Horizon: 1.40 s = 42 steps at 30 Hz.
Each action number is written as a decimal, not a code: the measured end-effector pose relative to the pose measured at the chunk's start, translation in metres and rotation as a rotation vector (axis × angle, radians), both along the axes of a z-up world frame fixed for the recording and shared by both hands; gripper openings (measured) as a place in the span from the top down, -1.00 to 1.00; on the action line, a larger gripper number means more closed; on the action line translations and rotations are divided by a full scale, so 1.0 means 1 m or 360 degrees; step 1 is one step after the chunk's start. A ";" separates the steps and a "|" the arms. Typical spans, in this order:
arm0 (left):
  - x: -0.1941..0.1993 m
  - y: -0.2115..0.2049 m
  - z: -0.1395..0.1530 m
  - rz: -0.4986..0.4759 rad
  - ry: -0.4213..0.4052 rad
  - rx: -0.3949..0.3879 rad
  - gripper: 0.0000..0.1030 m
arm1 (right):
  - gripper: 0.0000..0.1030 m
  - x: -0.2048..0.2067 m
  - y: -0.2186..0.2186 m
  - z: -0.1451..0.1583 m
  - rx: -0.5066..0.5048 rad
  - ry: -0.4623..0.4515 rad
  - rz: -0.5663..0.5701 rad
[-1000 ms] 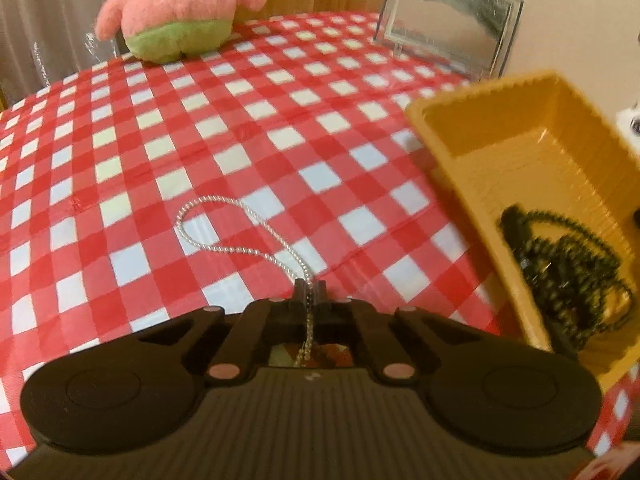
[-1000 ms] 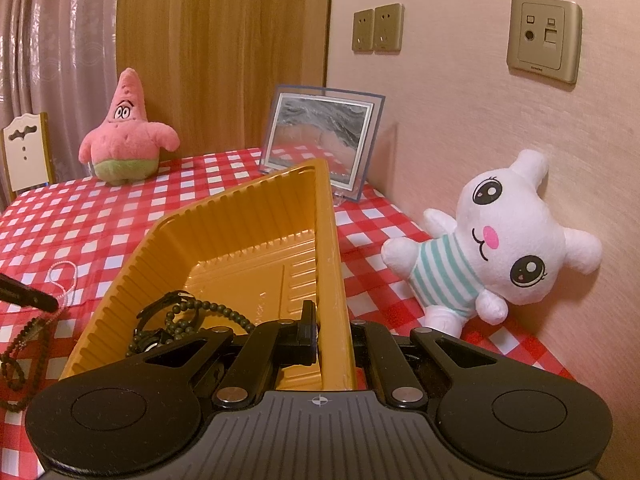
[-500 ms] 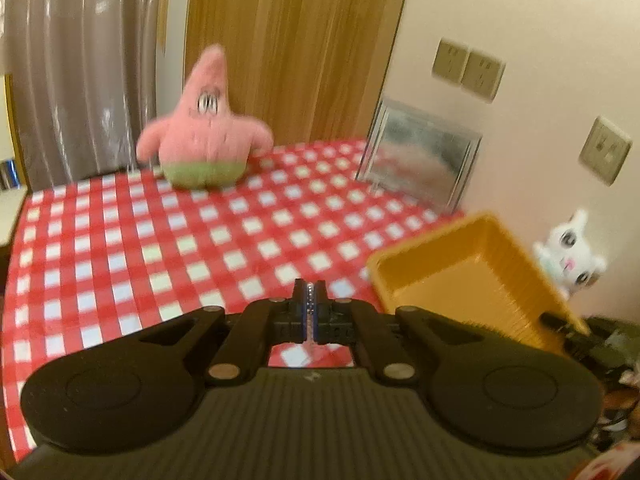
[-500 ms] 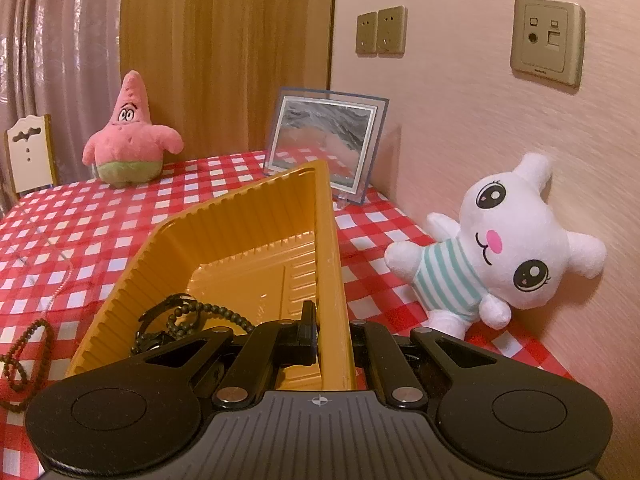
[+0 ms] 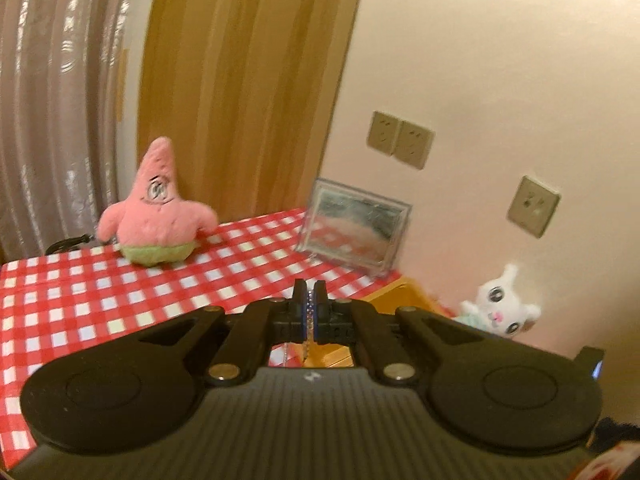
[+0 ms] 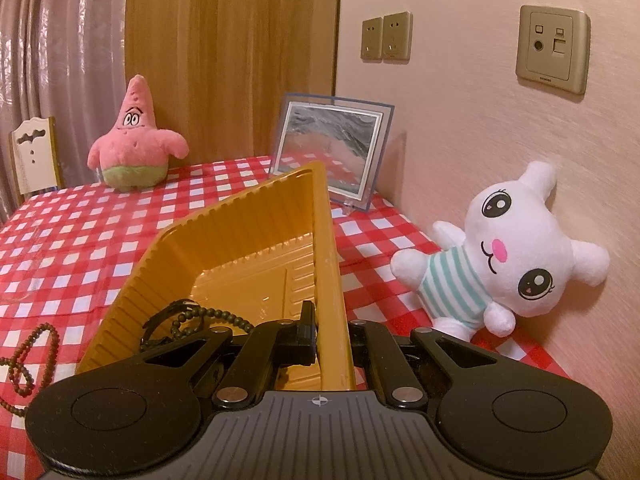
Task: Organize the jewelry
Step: 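Lift the pearl strand and drop it into the orange tray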
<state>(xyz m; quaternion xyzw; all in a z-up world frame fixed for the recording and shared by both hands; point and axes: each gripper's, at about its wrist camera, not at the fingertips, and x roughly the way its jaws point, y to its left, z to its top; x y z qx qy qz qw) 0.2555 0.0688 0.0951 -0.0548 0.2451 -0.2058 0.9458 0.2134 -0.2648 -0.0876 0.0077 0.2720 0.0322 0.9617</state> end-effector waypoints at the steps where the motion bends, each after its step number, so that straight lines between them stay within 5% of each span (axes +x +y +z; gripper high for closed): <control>1: -0.001 -0.004 0.003 -0.0015 -0.0013 -0.0004 0.97 | 0.91 0.000 0.000 0.000 0.0000 -0.0001 0.0001; 24: 0.073 -0.116 -0.018 -0.0330 -0.0005 -0.0081 0.97 | 0.90 0.004 -0.001 0.002 0.0013 0.0006 0.0031; 35: 0.078 -0.150 -0.136 -0.0465 0.0561 -0.0129 0.97 | 0.90 0.006 -0.002 0.002 0.0021 0.0013 0.0029; 42: 0.069 -0.147 -0.171 -0.0392 0.0717 -0.0110 0.89 | 0.91 0.007 -0.002 0.001 0.0022 0.0021 0.0024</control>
